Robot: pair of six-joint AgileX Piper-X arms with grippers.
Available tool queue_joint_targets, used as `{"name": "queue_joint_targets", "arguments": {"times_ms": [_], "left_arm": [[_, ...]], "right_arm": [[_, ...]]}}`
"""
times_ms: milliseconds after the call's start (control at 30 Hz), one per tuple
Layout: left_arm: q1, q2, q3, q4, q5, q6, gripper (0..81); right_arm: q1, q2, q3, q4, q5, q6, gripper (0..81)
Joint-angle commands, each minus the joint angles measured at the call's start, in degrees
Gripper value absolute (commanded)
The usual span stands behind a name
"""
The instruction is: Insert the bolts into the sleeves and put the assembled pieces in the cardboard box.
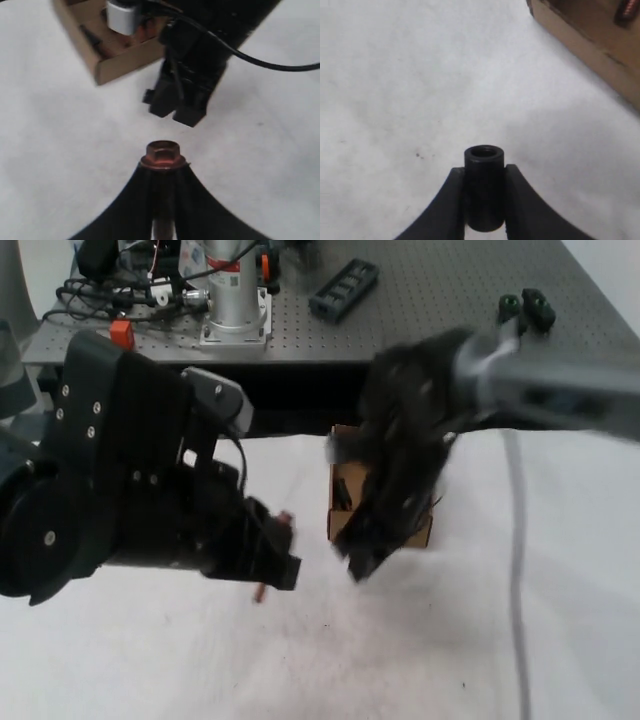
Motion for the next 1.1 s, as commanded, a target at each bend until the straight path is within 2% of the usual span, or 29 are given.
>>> {"name": "queue_joint_targets", "arguments": {"times_ms": [0, 100, 233, 333, 400, 533, 633, 800, 1067], "left_arm": [[0.61, -0.67, -0.04, -3.35, 3.10, -1.01, 0.6], [3.66, -0.67, 2.27, -14.22, 8.30, -9.55, 0.6], [6.29, 0.54, 4.54, -31.13, 18.66, -22.34, 0.6], [6.11, 3.35, 4.57, -41.66, 22.53, -32.13, 0.6], [5.09, 5.63, 4.57, -47.61, 22.76, -36.80, 0.6], [2.74, 9.15, 4.57, -53.05, 23.08, -40.70, 0.6], [1.91, 10.08, 4.57, -53.50, 23.64, -41.03, 0.6], [1.89, 10.08, 4.57, -54.32, 23.63, -41.20, 0.6], [1.89, 10.08, 4.57, -54.91, 21.97, -40.95, 0.6]], "right_arm": [[-2.11, -6.29, 2.50, -0.53, -4.11, -1.02, 1.5], [-6.11, -16.29, 11.98, -4.94, -8.78, -0.78, 1.5], [-8.54, -29.60, 25.58, -11.88, -19.06, 3.12, 1.5], [-5.48, -37.01, 36.15, -18.76, -29.38, 8.11, 1.5], [-1.51, -39.30, 41.94, -26.59, -31.77, 13.33, 1.5], [7.04, -39.74, 48.22, -47.04, -29.53, 24.95, 1.5], [9.90, -39.75, 49.67, -58.94, -24.25, 30.67, 1.5], [10.38, -39.75, 49.65, -67.85, -18.93, 36.06, 1.5], [9.40, -39.89, 49.65, -68.72, -15.16, 36.69, 1.5]]}}
